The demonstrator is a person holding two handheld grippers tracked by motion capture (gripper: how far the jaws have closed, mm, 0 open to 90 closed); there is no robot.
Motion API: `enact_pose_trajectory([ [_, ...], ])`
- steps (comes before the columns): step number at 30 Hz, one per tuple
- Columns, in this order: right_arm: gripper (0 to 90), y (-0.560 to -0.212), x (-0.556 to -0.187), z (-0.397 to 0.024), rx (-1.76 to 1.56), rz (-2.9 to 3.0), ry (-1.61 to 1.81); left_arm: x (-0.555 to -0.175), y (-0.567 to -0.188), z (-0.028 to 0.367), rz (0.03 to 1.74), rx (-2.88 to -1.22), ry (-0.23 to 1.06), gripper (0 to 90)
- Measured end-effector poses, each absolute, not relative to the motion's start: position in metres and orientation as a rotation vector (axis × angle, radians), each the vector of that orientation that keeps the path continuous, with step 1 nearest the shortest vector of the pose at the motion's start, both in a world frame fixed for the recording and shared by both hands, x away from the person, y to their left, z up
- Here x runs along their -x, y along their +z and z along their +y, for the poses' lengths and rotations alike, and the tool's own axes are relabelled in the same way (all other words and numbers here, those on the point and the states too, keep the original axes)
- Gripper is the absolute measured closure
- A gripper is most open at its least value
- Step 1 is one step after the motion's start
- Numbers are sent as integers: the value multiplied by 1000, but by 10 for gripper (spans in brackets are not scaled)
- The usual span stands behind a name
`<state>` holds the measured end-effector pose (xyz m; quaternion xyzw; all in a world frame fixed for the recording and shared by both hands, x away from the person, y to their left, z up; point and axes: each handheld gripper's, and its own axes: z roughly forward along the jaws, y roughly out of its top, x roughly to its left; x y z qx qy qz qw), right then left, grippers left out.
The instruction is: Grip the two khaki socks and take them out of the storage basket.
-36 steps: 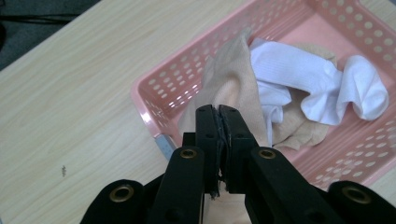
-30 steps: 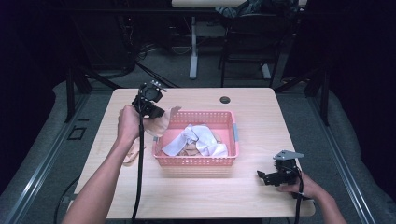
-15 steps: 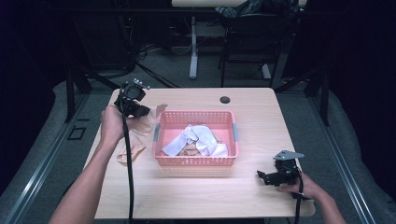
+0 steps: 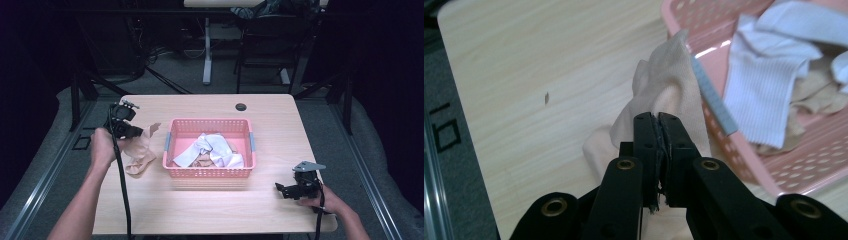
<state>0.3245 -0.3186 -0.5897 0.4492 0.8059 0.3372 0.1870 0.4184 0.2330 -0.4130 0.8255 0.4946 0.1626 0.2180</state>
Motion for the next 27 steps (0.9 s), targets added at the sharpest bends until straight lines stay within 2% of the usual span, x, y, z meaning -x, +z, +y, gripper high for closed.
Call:
enact_pose_trajectory([
  [10, 0, -590, -325, -319, -1263, 2268, 951, -415, -463, 254, 1482, -2282, 348, 869],
  [20, 0, -590, -325, -319, -1263, 2268, 951, -417, -499, 256, 1535, -2290, 322, 864],
  [27, 0, -589, -325, -319, -1262, 2273, 943, -421, -520, 254, 1542, -2276, 273, 817],
])
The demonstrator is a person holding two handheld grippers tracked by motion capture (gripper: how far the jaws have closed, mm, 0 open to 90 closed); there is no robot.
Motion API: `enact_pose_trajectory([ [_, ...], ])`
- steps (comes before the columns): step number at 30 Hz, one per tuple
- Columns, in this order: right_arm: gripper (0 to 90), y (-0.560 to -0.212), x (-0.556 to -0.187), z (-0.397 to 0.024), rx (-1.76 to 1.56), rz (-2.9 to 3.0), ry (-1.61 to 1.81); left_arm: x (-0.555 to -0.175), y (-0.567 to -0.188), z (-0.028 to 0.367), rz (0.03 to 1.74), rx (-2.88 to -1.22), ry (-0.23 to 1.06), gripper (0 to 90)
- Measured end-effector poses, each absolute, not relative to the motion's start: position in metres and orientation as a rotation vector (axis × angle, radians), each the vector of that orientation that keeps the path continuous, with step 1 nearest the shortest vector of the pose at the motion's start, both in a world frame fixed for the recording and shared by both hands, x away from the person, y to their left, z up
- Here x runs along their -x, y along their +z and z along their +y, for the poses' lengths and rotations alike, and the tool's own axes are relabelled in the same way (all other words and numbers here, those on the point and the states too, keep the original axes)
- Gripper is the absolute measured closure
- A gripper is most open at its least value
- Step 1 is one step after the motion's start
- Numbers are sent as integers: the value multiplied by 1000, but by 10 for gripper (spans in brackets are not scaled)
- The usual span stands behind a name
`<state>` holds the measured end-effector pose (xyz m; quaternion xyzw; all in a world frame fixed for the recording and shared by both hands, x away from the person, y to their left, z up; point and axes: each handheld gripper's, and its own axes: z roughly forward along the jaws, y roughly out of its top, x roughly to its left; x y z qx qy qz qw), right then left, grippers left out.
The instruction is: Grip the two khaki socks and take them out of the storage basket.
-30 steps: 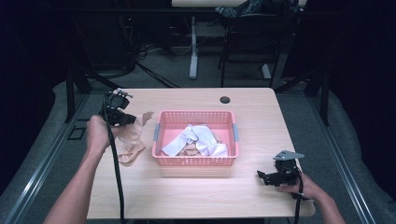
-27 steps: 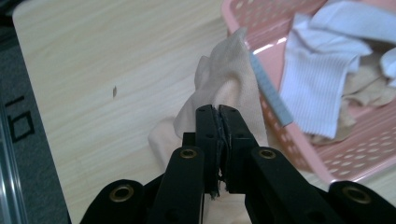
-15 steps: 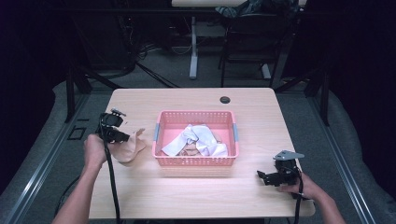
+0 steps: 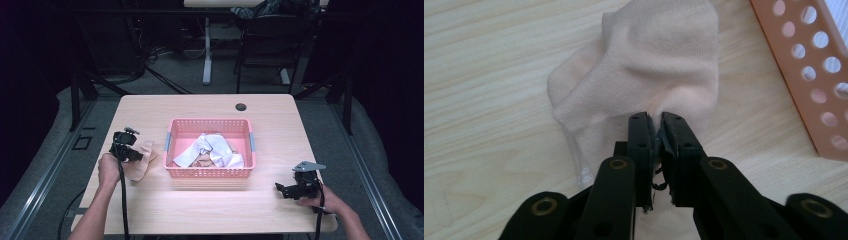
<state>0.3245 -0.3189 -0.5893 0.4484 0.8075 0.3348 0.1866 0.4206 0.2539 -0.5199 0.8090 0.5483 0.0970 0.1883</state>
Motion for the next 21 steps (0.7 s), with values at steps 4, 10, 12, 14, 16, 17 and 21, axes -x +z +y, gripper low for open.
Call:
enact_pose_trajectory([
  [4, 0, -589, -325, -319, -1260, 2273, 942, -418, -520, 254, 1514, -2233, 284, 663],
  [10, 0, -590, -324, -319, -1265, 2269, 950, -406, -509, 260, 1535, -2198, 321, 272],
  [12, 0, -590, -325, -319, -1265, 2269, 951, -402, -505, 263, 1538, -2192, 317, 197],
  [14, 0, -589, -325, -319, -1262, 2274, 942, -396, -500, 265, 1540, -2194, 332, 155],
  [16, 0, -590, -325, -319, -1264, 2268, 951, -390, -497, 267, 1535, -2186, 334, 149],
  [17, 0, -590, -324, -319, -1265, 2269, 950, -387, -495, 268, 1535, -2183, 348, 142],
  [21, 0, -589, -324, -319, -1267, 2271, 947, -376, -493, 273, 1532, -2190, 374, 92],
])
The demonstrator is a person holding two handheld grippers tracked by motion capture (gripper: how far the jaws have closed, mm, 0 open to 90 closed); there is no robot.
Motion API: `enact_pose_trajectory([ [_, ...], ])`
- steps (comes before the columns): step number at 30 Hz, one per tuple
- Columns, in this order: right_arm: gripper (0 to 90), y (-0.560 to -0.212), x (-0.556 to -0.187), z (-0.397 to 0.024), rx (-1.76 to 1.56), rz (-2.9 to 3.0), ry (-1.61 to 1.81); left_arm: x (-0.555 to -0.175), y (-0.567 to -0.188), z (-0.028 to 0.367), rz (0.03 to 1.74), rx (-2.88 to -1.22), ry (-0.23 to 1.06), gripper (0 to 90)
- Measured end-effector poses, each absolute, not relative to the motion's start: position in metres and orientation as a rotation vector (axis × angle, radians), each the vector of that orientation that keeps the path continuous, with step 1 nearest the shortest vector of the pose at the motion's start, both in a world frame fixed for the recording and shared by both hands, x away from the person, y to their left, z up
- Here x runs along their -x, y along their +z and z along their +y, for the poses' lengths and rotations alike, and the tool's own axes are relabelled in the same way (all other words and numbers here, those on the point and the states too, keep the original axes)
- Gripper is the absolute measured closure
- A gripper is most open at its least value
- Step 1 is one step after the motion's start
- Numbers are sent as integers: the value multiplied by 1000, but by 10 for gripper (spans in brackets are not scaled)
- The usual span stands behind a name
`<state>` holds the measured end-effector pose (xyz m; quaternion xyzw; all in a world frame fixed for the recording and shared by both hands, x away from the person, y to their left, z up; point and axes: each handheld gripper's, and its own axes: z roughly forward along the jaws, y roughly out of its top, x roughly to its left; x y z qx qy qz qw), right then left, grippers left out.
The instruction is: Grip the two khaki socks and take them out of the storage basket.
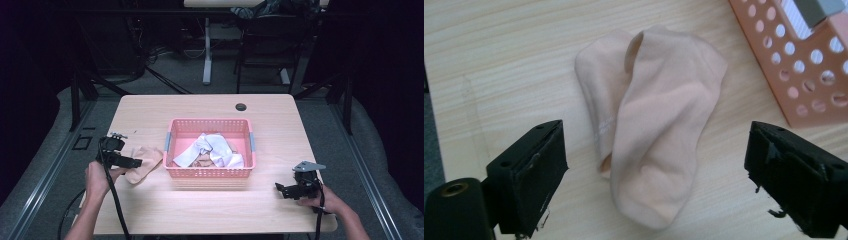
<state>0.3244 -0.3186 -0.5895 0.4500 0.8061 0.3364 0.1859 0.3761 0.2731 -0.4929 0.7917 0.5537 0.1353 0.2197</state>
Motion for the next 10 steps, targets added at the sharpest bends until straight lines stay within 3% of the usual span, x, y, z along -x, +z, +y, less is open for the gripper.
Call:
enact_pose_trajectory([
  [6, 0, -589, -324, -319, -1267, 2271, 947, -364, -496, 282, 1549, -2187, 389, 11],
  [10, 0, -589, -325, -319, -1262, 2274, 942, -362, -500, 286, 1555, -2167, 401, 3],
])
